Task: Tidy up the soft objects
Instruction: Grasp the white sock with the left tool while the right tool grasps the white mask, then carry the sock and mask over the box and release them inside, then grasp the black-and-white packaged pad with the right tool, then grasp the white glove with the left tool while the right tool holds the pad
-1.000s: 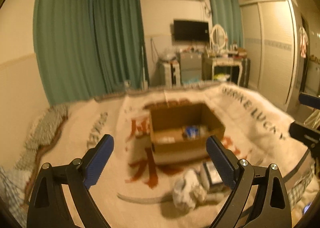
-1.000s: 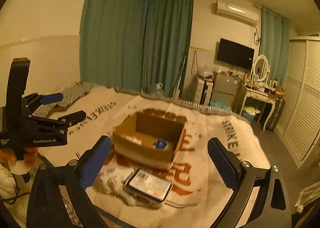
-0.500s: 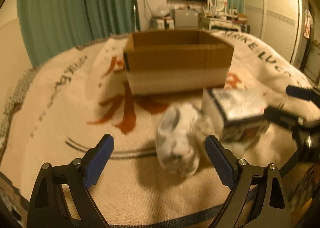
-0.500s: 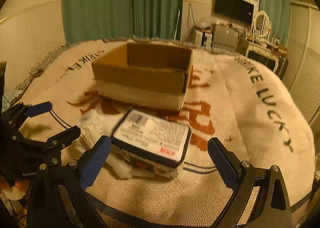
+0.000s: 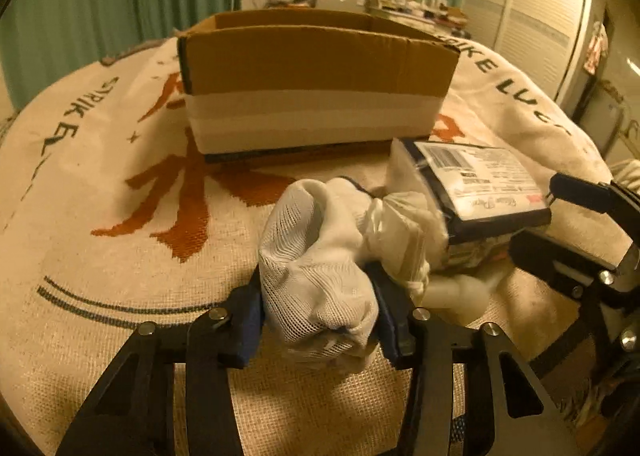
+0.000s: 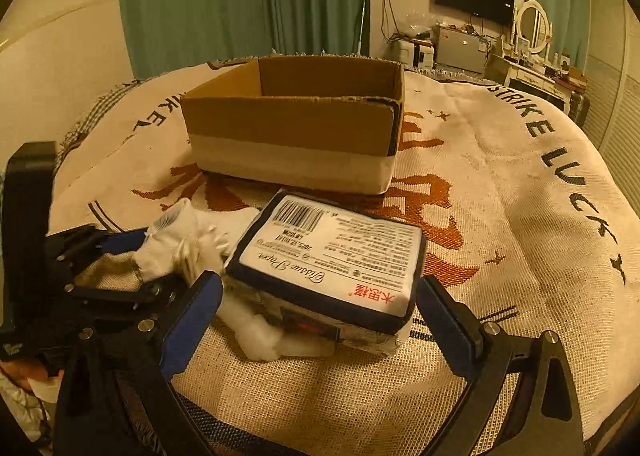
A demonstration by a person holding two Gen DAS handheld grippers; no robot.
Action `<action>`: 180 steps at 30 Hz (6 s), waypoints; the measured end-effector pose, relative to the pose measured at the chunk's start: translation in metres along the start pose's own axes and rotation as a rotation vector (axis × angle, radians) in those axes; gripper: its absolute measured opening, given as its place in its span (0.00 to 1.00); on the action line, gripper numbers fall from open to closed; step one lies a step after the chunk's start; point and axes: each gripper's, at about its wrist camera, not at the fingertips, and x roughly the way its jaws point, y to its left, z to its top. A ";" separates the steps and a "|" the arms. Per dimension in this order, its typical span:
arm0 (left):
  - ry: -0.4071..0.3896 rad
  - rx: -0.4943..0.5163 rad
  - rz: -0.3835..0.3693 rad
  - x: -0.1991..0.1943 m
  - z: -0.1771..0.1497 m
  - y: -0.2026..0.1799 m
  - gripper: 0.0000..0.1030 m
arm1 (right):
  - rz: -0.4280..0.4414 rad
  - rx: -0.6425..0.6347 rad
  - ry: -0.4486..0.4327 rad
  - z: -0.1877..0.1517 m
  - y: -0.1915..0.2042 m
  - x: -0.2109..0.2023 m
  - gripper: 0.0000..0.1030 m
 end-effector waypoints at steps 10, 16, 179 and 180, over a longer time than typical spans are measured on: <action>-0.094 -0.126 0.063 -0.061 -0.005 0.044 0.38 | -0.063 -0.069 -0.010 -0.003 0.030 -0.009 0.95; -0.169 -0.130 0.182 -0.084 -0.016 0.068 0.38 | -0.006 -0.156 -0.019 0.003 0.076 -0.004 0.90; -0.182 -0.135 0.218 -0.067 0.004 -0.049 0.95 | 0.070 0.214 -0.062 0.024 -0.054 -0.026 0.34; -0.172 -0.123 0.202 -0.063 0.003 -0.054 0.95 | 0.067 0.220 -0.078 0.027 -0.058 -0.031 0.34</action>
